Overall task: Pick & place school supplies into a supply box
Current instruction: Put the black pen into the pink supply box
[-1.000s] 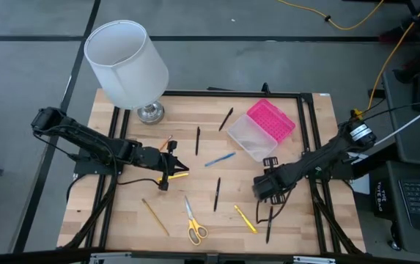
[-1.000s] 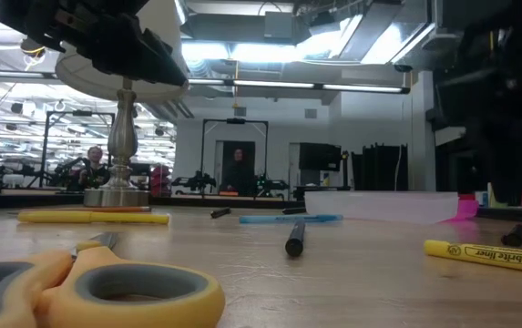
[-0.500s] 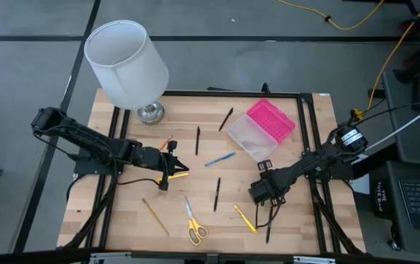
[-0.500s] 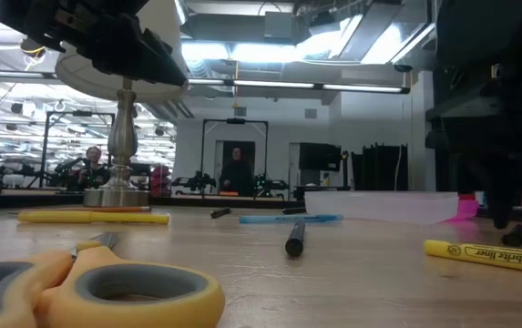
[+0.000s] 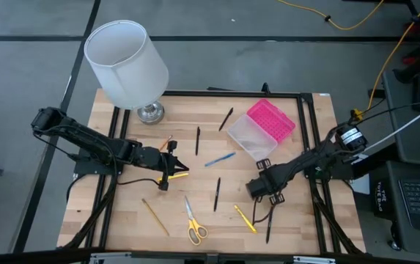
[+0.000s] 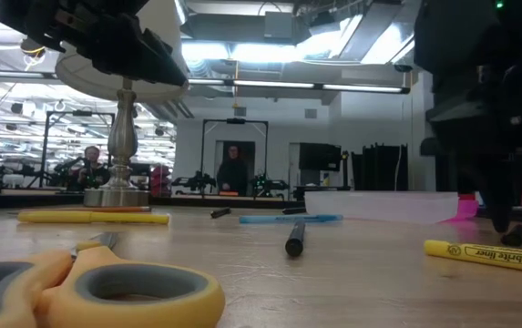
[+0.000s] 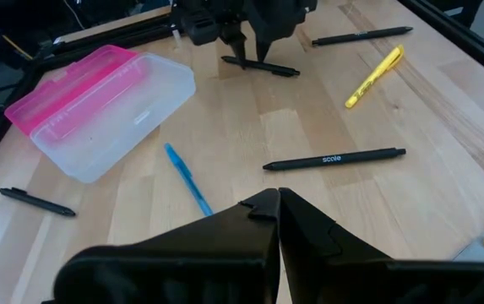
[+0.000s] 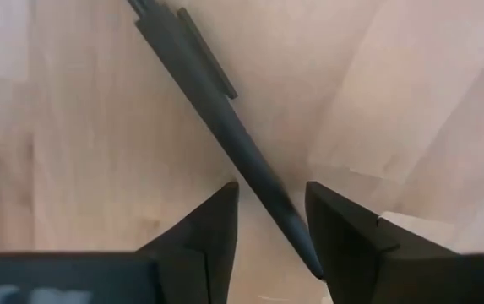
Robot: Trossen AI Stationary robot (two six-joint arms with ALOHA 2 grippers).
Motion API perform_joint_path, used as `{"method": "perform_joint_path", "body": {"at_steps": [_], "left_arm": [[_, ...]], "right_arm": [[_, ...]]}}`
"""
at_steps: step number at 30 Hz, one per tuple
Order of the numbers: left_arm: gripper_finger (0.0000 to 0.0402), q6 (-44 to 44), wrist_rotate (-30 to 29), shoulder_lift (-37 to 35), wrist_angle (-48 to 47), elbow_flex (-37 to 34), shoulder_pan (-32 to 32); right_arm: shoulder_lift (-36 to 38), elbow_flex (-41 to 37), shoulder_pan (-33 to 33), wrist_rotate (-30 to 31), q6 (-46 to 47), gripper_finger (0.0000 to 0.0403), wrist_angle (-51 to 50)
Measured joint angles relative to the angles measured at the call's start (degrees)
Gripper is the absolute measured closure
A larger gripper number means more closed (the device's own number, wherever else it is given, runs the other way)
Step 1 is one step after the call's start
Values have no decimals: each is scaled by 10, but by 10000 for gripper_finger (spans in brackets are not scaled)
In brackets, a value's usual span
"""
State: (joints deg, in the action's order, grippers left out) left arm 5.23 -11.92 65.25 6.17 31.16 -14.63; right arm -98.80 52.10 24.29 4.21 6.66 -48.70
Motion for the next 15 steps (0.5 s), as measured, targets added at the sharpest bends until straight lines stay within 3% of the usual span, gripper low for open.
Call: {"method": "perform_joint_path", "body": {"at_steps": [6, 15], "left_arm": [[398, 0, 0, 0, 0, 0, 0], [398, 0, 0, 0, 0, 0, 0]], "right_arm": [[0, 0, -16, -33, -23, 294, 18], [0, 0, -16, -35, -23, 367, 20]]}}
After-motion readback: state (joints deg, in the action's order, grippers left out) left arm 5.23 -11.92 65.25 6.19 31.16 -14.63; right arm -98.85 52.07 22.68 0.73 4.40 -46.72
